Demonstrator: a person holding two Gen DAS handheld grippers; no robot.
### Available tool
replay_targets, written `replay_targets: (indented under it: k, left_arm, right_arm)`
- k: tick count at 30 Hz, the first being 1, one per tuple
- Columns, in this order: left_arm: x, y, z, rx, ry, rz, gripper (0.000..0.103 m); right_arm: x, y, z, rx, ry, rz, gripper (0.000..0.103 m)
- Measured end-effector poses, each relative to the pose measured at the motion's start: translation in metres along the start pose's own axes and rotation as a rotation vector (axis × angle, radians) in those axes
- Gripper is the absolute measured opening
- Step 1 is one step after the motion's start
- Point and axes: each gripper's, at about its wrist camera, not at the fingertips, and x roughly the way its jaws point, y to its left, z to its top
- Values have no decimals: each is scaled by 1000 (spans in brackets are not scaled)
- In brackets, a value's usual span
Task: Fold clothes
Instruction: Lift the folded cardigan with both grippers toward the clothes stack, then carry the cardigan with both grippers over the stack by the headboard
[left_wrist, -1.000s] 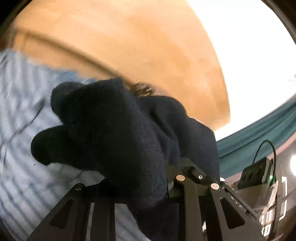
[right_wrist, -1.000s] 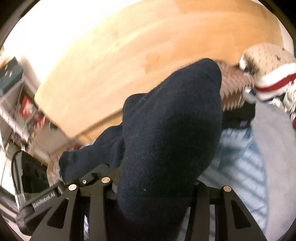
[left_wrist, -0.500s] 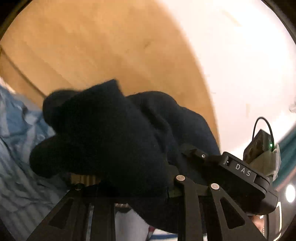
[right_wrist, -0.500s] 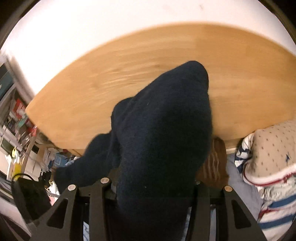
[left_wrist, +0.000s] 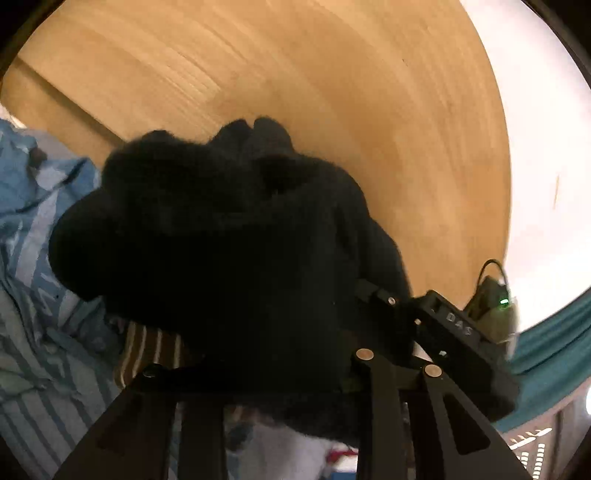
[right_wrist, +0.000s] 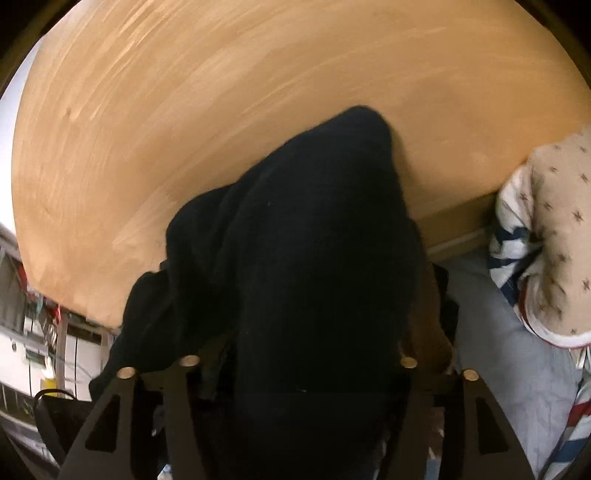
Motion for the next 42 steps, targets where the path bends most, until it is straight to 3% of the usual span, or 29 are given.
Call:
replay_targets:
  k: [1, 2, 4, 7, 8, 9, 10, 11, 12, 13, 14, 17, 19, 21, 22, 25, 28, 32, 34, 39, 42]
  left_arm:
    - [-8, 3, 2, -39, 16, -29, 37]
    - [-23, 7, 5, -78, 4, -52, 51]
    - [-61, 7, 14, -66, -100, -54, 74]
    - [-95, -9, 32, 111, -181, -34, 75]
    - [-99, -17, 38, 187, -170, -38, 72]
    - [-94, -26, 46, 246, -156, -41, 65]
    - [-89, -36, 54, 305, -141, -45, 43]
    - [-78, -44, 59, 347, -126, -33, 29]
    - [-63, -52, 63, 376, -111, -12, 23]
    - [-49, -56, 60, 374, -95, 15, 15]
    - [-34, -56, 53, 351, -78, 46, 15]
    - [12, -30, 46, 311, 60, 256, 11]
    - [29, -5, 50, 240, 141, 306, 5]
    - [29, 17, 59, 161, 177, 304, 3]
    - [27, 22, 62, 152, 185, 309, 3]
    - [23, 28, 63, 181, 199, 346, 3]
    - [8, 19, 61, 207, 173, 305, 3]
    - [-30, -9, 56, 311, 59, 196, 3]
    - [-26, -18, 57, 336, 57, 156, 3]
    - [11, 6, 38, 341, 131, 216, 3]
    - [6, 27, 27, 319, 99, 195, 3]
  right_arm:
    - [-7, 0, -2, 10, -20, -37, 85]
    - [-18, -1, -6, 27, -47, -90, 87]
    - [-45, 0, -14, 64, -124, -142, 87]
    - [-73, 14, -15, 131, -253, -161, 87]
    - [-81, 20, -18, 141, -299, -179, 86]
    - [-81, 28, -18, 132, -319, -206, 78]
    - [-78, 34, -15, 114, -327, -232, 68]
    - [-70, 34, -8, 93, -316, -249, 50]
    - [-61, 35, -2, 78, -304, -259, 44]
    - [-46, 37, 0, 77, -287, -256, 44]
    - [-34, 40, 3, 76, -275, -262, 44]
    - [-8, 39, 12, 86, -265, -381, 45]
    - [5, 30, 21, 139, -226, -409, 44]
    - [15, 13, 29, 218, -174, -403, 45]
    - [21, 6, 32, 240, -143, -388, 51]
    - [30, 3, 32, 242, -120, -355, 52]
    - [17, 15, 30, 222, -171, -366, 51]
    - [-15, 42, 26, 166, -297, -385, 48]
    - [-19, 53, 29, 123, -331, -374, 43]
    - [19, 40, 33, 147, -249, -370, 31]
    - [31, 20, 30, 180, -235, -415, 30]
